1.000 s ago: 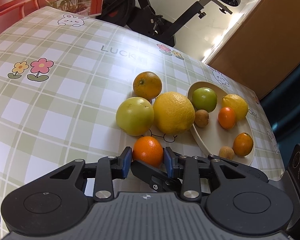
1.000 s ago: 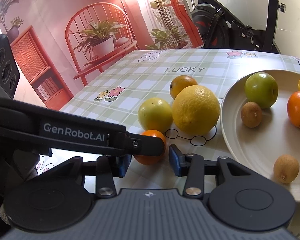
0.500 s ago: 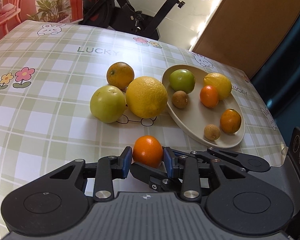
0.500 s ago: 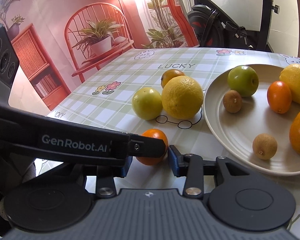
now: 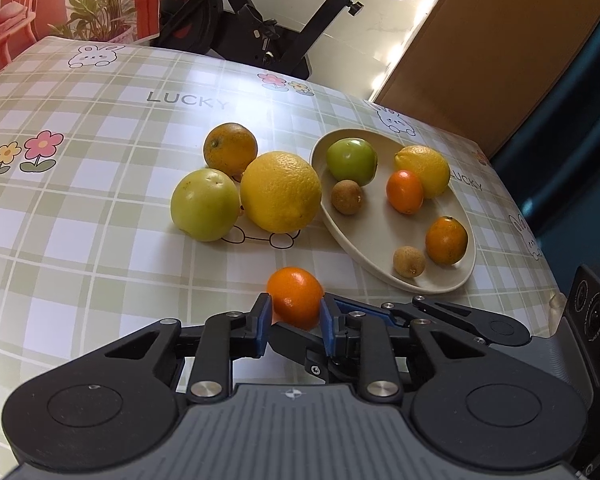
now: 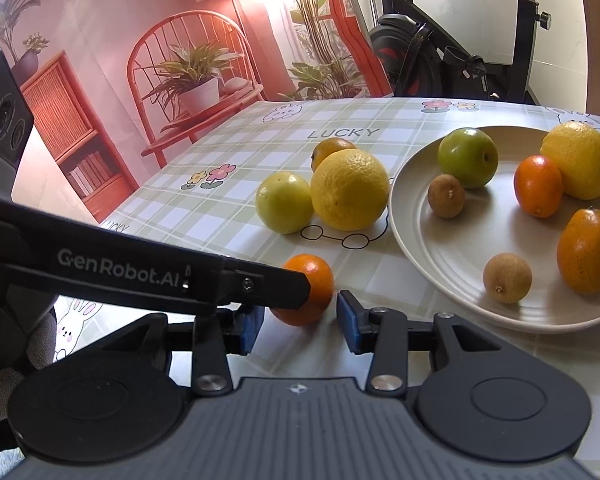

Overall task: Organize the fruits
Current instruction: 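Carry the small orange into the cream plate and open the left tool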

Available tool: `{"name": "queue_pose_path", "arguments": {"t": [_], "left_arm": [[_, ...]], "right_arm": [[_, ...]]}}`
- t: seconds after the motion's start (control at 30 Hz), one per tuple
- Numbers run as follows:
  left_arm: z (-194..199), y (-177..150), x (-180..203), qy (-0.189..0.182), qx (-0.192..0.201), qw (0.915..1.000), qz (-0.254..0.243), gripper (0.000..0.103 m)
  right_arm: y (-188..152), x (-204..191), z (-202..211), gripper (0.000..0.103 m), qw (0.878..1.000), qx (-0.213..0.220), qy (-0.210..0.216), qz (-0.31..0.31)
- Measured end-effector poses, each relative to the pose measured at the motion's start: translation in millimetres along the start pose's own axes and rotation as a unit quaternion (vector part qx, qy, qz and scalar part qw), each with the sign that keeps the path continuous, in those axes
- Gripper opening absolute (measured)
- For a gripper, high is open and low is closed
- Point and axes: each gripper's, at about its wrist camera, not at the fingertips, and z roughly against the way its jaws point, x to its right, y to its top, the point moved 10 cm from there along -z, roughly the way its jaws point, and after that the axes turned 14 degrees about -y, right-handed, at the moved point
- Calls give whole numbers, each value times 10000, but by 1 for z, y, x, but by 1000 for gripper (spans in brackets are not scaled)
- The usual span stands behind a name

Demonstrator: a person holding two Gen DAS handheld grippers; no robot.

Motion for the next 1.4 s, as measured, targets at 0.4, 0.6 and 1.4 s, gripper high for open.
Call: {"name": "queue_pose_path", "arguments": {"t": [0.4,0.6,1.4], "left_arm": [[-3,13,-11,-259,18,9988,427,27],[-10,18,-15,-349,78,9972,655,32],[-8,30,31,-279,105,9991,-293,33]], "right_arm": [[5,0,-5,43,9991,156,-218,316],[6,-2,-13,43,9991,191,-203,319],[21,16,13,37,9959,755,-479,127]]}}
